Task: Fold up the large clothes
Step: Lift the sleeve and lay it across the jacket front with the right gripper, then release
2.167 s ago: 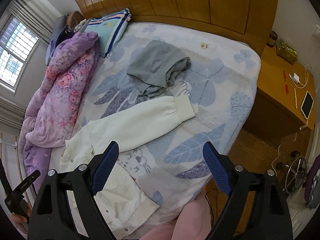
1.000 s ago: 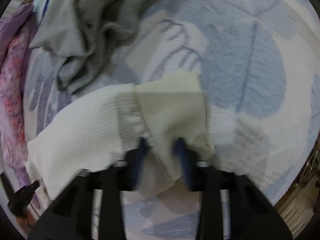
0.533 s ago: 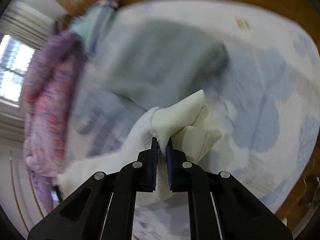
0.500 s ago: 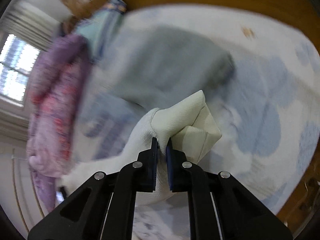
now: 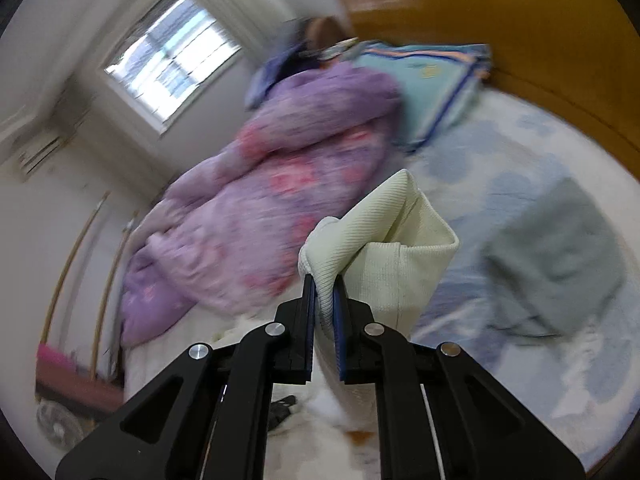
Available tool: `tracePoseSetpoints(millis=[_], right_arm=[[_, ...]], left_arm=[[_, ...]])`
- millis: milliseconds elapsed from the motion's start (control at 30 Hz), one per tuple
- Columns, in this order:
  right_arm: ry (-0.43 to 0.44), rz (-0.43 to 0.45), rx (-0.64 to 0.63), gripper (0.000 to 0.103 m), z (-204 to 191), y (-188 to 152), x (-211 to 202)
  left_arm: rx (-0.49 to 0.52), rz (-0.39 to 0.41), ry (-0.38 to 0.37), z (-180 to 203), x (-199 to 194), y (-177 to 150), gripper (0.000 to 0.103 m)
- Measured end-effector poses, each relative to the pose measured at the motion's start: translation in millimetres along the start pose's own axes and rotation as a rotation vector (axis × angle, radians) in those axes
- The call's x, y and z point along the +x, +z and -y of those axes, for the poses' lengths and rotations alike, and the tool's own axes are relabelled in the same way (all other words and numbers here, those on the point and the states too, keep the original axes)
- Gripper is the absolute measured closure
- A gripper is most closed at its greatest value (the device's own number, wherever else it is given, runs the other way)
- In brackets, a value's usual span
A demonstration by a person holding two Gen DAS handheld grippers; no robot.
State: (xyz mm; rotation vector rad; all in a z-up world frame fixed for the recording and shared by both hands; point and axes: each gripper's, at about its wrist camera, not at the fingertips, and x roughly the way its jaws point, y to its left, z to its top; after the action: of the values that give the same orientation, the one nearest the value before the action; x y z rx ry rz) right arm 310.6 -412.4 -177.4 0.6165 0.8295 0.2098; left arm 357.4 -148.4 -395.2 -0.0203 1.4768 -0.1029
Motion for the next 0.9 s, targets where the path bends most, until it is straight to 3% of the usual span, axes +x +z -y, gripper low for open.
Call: tracePoseSetpoints(millis=[133,400,700,800,867,900], right_arm=[[0.086,-0.095,-0.072,0.095,-78,-22,46],[0.189,-0.306,-0.157,0.095,-196,-99,135],[0.21,-0.482,-0.239,0.095,-286,-209,222],[0.244,-0.618,-0.295,0.088,-308,-250,254],[0.284,-0.715,-0.239,0.085,-305,-261,272],[0.31,-0.742,-0.212,0.083,-302,-264,275]], left_arm=[[-0.02,0.103,0.047,-41,-62,-21,0.102],[-0.185,0.262,0.131,-177,-166,-60,0.102],[-0.389,0.275,0.239,-306,-195,-111,0.101],[-0.433,0.273,0.264,-332,-191,-127,0.101],[-0.467,0.265,0.254,-346,-187,-136,0.099],[-0.487,0.263,0.235,-352,-183,-141,0.092]])
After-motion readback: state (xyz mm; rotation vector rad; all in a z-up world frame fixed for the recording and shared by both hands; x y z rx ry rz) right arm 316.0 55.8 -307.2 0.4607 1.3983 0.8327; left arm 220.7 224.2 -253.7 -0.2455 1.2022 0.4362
